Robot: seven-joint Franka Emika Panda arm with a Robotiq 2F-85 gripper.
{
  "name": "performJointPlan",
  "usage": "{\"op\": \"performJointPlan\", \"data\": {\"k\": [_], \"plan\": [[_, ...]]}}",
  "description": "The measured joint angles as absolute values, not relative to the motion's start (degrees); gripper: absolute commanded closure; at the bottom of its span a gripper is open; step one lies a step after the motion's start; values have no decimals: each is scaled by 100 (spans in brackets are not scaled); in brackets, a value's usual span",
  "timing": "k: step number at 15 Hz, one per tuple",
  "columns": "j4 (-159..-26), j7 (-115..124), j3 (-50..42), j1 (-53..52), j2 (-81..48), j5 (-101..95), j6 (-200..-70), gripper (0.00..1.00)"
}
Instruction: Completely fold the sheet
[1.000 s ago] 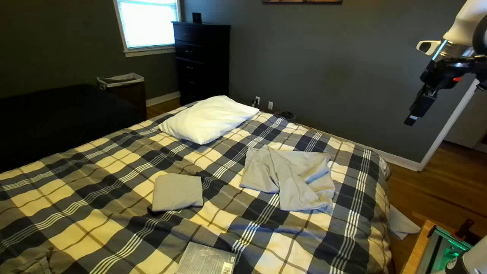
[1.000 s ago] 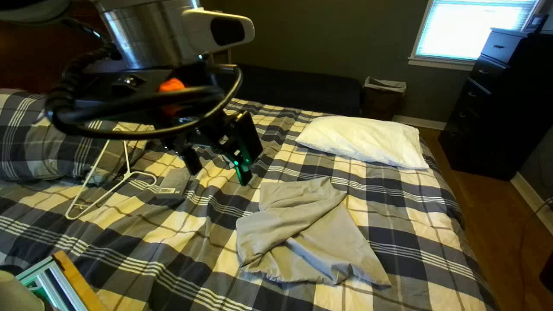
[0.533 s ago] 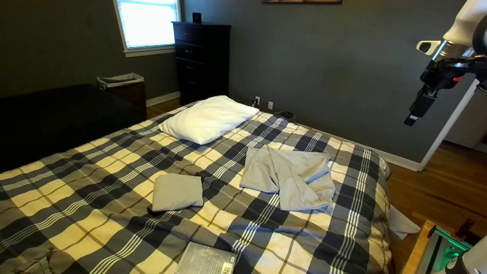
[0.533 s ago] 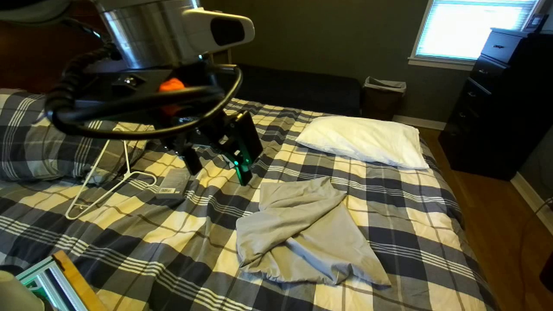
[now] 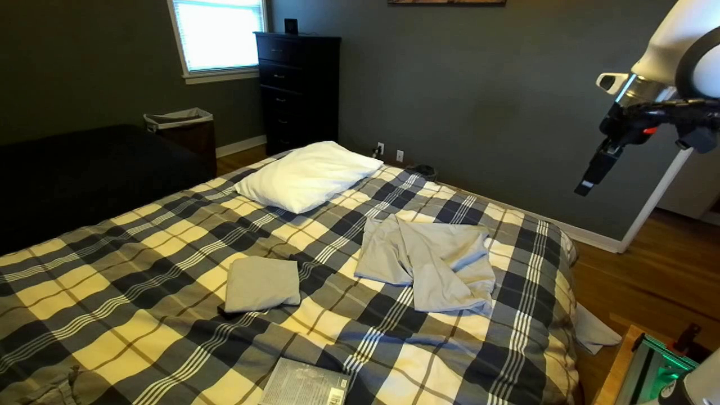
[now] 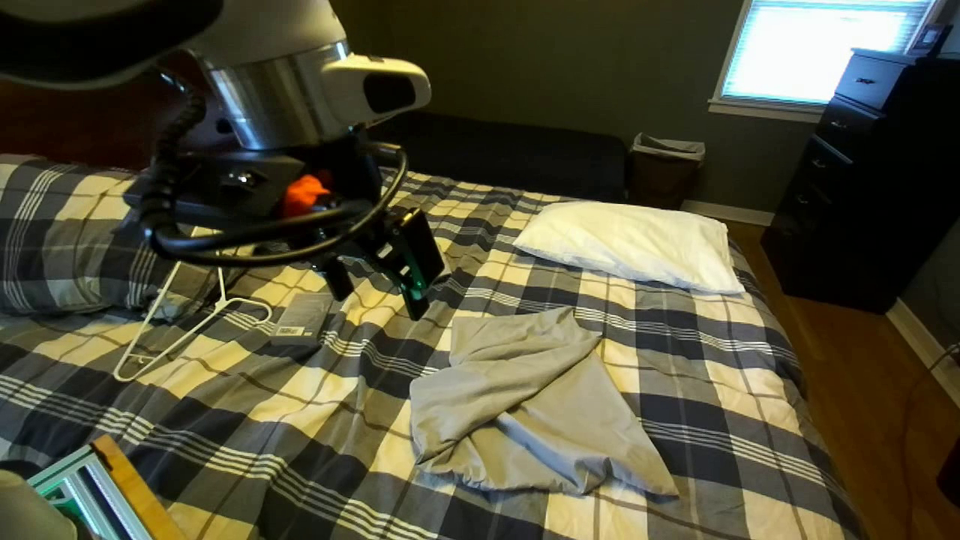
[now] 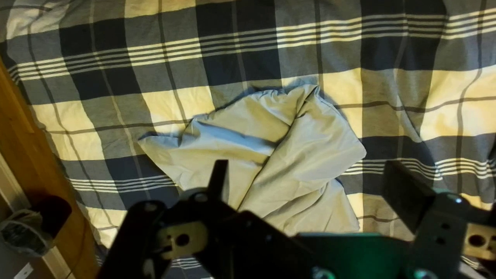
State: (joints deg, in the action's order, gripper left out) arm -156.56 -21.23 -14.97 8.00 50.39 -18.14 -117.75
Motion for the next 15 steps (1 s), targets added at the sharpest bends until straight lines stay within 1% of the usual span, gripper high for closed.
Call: {"op": "performJointPlan", "data": {"k": [4, 8, 10, 15], "plan": [[-15926, -1101, -929, 591, 4378, -1627, -12594, 0], [-15924, -28, -180, 591, 3286, -1696, -13189, 0], [-15879, 152, 9, 589, 2742, -1707, -13280, 0], [-15787, 145, -14, 596, 2830, -1707, -13282, 0]]}}
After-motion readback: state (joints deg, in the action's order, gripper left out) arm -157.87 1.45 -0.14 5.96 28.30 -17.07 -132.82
